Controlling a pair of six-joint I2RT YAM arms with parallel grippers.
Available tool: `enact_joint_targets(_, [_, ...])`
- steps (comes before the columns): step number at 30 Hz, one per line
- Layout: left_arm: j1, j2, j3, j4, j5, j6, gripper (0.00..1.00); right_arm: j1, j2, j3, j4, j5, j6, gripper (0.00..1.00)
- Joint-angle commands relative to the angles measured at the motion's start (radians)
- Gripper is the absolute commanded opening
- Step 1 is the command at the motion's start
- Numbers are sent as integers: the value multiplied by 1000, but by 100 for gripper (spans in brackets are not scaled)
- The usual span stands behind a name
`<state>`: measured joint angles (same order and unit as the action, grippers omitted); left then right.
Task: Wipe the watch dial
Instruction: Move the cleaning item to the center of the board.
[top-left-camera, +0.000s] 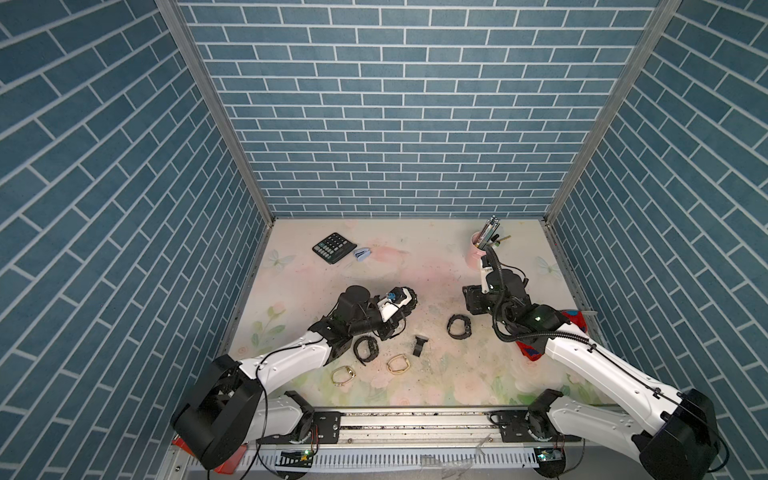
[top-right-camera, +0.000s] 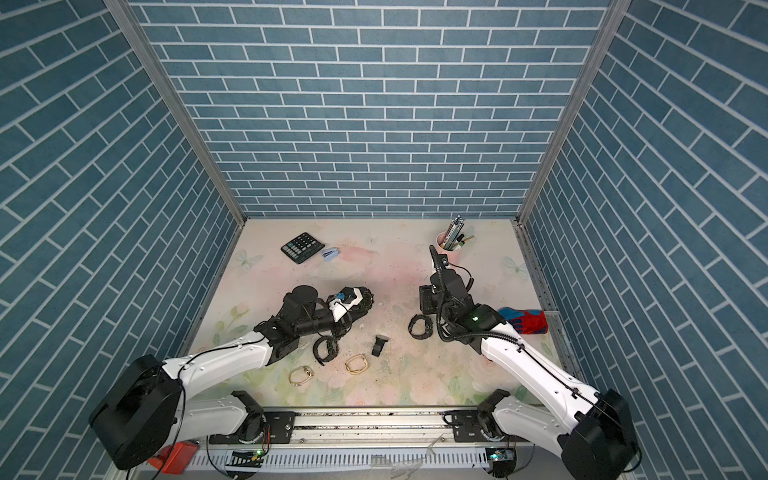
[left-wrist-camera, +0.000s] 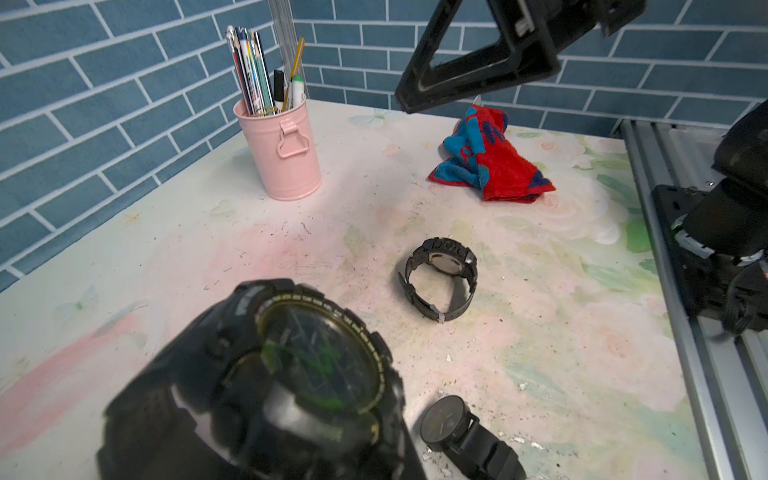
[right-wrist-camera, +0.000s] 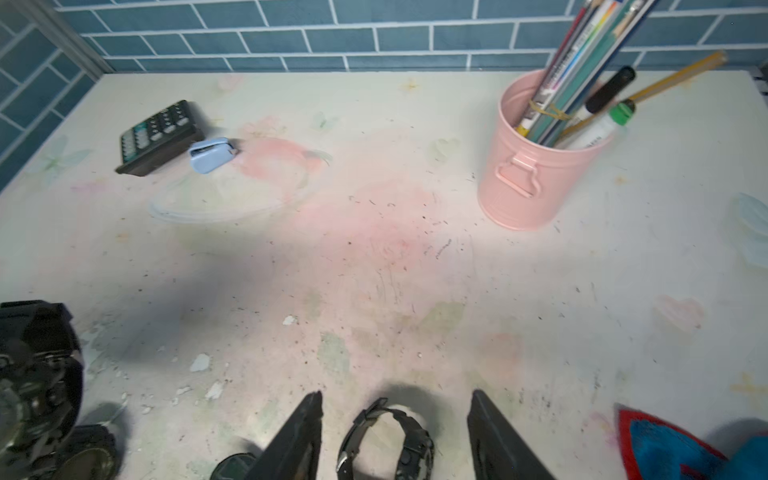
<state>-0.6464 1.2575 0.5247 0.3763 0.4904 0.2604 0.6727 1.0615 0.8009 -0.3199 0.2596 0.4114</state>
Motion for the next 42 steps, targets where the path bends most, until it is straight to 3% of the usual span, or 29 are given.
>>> enact_joint_targets(1, [-3,12,-12,39,-34,26,0,-4,-25,-7,-129,119,79,59])
enact_joint_targets(7, [-3,18,-28,44,-46,33,0,-51,-43,-17,-335,182,137,63])
enact_joint_targets(16, [-3,-3,-45,47,-51,29,0,-327,-100,-81,-533,120,355,64])
enact_joint_targets(20, [-3,-10,-40,29,-46,21,0,-424,-94,-92,-591,96,372,64])
enact_joint_targets(32, [-3,-83,-69,16,-110,28,0,-531,111,-97,-344,-110,266,71])
enact_joint_targets(38, [-2,-106,-74,3,-143,29,0,-543,241,-84,-316,-60,249,72])
enact_joint_targets(42, [-2,-148,-99,14,-185,29,0,-544,218,-123,-299,-16,268,66])
